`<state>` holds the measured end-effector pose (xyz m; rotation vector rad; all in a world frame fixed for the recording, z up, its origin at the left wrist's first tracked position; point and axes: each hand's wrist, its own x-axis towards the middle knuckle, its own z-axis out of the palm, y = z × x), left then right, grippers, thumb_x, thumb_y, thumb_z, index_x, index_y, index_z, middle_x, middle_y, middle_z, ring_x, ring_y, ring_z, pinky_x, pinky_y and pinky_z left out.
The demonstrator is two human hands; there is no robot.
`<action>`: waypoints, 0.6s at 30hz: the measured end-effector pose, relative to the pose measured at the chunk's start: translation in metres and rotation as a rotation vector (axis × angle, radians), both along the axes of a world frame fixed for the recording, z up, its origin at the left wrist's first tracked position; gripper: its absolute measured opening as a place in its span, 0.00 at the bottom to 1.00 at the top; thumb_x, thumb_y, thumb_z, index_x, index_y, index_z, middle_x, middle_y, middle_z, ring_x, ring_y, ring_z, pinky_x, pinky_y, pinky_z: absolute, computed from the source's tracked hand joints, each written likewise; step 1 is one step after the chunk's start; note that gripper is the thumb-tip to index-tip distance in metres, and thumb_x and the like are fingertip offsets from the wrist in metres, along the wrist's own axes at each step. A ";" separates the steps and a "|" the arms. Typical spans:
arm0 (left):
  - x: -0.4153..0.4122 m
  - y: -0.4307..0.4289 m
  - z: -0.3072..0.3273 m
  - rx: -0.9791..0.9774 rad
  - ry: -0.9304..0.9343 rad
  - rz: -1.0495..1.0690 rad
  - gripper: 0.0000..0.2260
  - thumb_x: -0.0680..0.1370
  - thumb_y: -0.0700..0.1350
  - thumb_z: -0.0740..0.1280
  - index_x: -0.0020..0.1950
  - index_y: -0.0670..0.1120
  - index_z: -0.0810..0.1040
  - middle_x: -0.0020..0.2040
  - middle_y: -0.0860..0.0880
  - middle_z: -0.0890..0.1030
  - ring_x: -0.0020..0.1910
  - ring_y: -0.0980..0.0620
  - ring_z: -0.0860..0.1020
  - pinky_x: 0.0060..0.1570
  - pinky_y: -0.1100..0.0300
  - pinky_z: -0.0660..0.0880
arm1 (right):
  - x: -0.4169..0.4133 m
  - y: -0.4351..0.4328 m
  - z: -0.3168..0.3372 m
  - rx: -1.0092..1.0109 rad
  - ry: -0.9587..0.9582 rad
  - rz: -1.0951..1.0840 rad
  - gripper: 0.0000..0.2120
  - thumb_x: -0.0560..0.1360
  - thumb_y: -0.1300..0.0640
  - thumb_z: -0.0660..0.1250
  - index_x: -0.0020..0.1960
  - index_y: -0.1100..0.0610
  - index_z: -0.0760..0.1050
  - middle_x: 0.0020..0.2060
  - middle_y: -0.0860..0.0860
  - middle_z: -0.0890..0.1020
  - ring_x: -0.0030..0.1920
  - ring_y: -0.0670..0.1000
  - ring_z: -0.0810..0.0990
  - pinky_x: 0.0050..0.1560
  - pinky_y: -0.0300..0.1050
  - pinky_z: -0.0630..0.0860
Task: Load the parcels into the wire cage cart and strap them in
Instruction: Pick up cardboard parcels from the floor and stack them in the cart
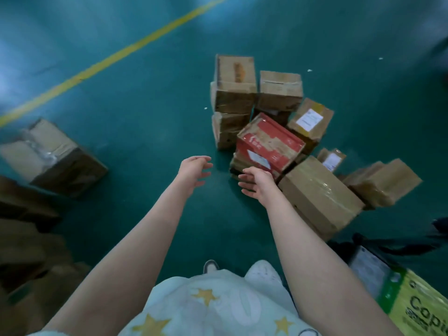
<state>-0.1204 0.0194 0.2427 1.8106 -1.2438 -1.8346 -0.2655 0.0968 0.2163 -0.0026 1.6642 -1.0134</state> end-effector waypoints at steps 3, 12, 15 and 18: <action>0.036 -0.013 -0.002 0.013 -0.001 0.100 0.10 0.80 0.41 0.55 0.54 0.49 0.75 0.52 0.50 0.79 0.51 0.49 0.77 0.52 0.55 0.72 | 0.029 -0.027 0.001 -0.015 0.019 0.102 0.04 0.78 0.59 0.61 0.51 0.58 0.74 0.38 0.51 0.80 0.37 0.51 0.78 0.40 0.43 0.74; 0.134 -0.060 -0.015 0.053 -0.010 0.411 0.10 0.80 0.41 0.55 0.55 0.49 0.75 0.53 0.50 0.79 0.52 0.50 0.76 0.53 0.54 0.72 | 0.110 -0.124 -0.004 -0.012 0.023 0.423 0.06 0.78 0.61 0.60 0.42 0.56 0.71 0.35 0.51 0.78 0.32 0.50 0.75 0.35 0.42 0.70; 0.164 -0.090 -0.018 0.069 -0.045 0.546 0.10 0.80 0.40 0.55 0.54 0.49 0.75 0.54 0.49 0.79 0.51 0.50 0.77 0.51 0.54 0.72 | 0.132 -0.160 -0.008 0.014 0.018 0.526 0.03 0.78 0.61 0.60 0.45 0.57 0.72 0.36 0.51 0.78 0.33 0.50 0.76 0.37 0.43 0.72; 0.183 -0.124 -0.017 0.080 -0.058 0.639 0.11 0.80 0.39 0.55 0.53 0.49 0.75 0.54 0.49 0.79 0.51 0.50 0.77 0.50 0.54 0.72 | 0.150 -0.210 -0.005 -0.005 0.032 0.605 0.02 0.78 0.60 0.61 0.49 0.58 0.72 0.37 0.51 0.79 0.34 0.51 0.77 0.38 0.43 0.73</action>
